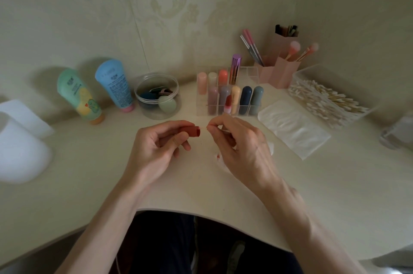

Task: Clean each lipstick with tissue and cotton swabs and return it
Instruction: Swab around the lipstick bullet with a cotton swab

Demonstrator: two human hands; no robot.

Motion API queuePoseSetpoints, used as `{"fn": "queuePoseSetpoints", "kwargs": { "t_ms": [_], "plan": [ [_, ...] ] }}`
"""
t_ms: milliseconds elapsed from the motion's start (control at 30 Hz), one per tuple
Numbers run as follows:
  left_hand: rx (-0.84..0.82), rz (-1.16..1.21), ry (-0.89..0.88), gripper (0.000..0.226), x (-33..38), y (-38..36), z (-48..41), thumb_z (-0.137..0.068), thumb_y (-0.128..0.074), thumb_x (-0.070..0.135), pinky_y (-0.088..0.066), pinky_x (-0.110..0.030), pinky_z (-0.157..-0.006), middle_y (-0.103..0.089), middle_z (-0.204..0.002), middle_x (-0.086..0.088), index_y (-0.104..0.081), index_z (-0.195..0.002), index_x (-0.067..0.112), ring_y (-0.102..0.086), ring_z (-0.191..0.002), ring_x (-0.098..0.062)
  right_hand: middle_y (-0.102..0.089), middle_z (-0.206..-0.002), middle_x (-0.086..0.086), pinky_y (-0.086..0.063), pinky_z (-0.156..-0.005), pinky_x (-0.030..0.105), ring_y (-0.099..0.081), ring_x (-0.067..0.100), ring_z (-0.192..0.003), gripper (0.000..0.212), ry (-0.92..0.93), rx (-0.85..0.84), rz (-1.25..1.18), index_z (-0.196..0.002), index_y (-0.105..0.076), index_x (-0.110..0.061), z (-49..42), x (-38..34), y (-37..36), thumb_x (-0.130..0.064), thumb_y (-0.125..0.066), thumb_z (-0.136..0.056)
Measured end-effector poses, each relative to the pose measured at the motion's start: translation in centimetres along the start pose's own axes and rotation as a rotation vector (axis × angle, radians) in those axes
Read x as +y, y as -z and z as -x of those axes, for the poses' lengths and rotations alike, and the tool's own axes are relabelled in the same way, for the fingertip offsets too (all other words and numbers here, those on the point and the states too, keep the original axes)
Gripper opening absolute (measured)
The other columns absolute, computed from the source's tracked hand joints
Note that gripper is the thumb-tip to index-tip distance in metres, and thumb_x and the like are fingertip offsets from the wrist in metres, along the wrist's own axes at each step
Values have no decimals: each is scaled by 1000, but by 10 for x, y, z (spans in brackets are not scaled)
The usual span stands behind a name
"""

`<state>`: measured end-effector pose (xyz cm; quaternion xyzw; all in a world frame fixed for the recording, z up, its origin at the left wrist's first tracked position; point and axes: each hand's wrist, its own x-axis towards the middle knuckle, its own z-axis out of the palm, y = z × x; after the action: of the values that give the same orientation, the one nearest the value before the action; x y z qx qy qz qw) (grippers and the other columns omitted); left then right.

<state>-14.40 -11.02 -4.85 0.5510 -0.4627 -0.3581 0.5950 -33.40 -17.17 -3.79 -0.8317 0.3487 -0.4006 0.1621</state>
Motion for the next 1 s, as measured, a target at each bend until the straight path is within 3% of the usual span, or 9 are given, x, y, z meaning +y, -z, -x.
{"fn": "queuePoseSetpoints", "kwargs": {
  "t_ms": [100,233,300,467,567,733,800,900,1000],
  "plan": [
    [-4,-3,-2,20,0,0,0,-94,-65,-4,-49,-22,-55,-80,-94,-8,-75,-105,9,-66,-65,-16,-43,-69,-24,-32,-60,15,-44,1,-61,10,-32,-2,12,-100,-68,-19,1,1,-2,-26,-63,-105],
    [1,-1,-3,21,1,0,0,-95,-64,-4,-48,-22,-56,-80,-94,-8,-76,-104,11,-65,-65,-15,-58,-70,-15,-49,-59,32,-61,10,-62,11,-52,-32,-15,-100,-66,-22,2,0,-3,-29,-60,-105],
    [17,-2,-2,22,2,-1,0,-95,-64,-5,-46,-22,-55,-80,-93,-9,-76,-104,11,-65,-65,-14,-61,-68,-12,-53,-59,34,-64,9,-61,10,-63,-45,-37,-99,-66,-23,3,0,-3,-29,-60,-104],
    [48,4,6,21,3,-1,1,-96,-63,-6,-45,-22,-54,-80,-92,-9,-75,-106,8,-67,-66,-13,-45,-58,-25,-37,-58,21,-50,-3,-53,7,-80,-83,-51,-96,-69,-22,1,0,-4,-24,-65,-101],
    [59,-3,1,21,2,-1,0,-97,-61,-7,-43,-21,-52,-80,-93,-8,-75,-107,7,-67,-66,-12,-47,-60,-23,-34,-57,19,-50,2,-55,7,-69,-132,-99,-97,-70,-20,1,-1,-1,-23,-65,-102],
    [37,-27,-10,20,0,-1,0,-97,-61,-7,-42,-12,-54,-80,-93,-7,-75,-106,4,-66,-63,-15,-60,-75,-18,-52,-61,34,-62,10,-65,9,-50,-124,-159,-101,-68,-22,0,-1,2,-26,-61,-104],
    [21,-38,-18,19,0,-2,0,-96,-61,-8,-44,-9,-57,-80,-93,-9,-75,-107,0,-66,-63,-16,-59,-76,-15,-51,-60,37,-60,12,-65,9,-43,-76,-117,-101,-68,-21,0,0,0,-25,-60,-105],
    [8,-45,-17,19,0,-2,1,-96,-62,-8,-44,-9,-57,-80,-93,-11,-75,-108,-1,-65,-63,-16,-55,-74,-15,-45,-59,30,-54,11,-63,8,-59,-30,-56,-98,-68,-21,0,1,-2,-21,-63,-104],
    [21,-41,-13,21,3,-2,1,-96,-63,-7,-42,-12,-54,-80,-93,-8,-76,-106,5,-65,-63,-14,-56,-72,-14,-51,-59,37,-61,14,-63,8,-65,-40,-51,-98,-67,-20,2,1,-4,-22,-63,-104]
  ]
}}
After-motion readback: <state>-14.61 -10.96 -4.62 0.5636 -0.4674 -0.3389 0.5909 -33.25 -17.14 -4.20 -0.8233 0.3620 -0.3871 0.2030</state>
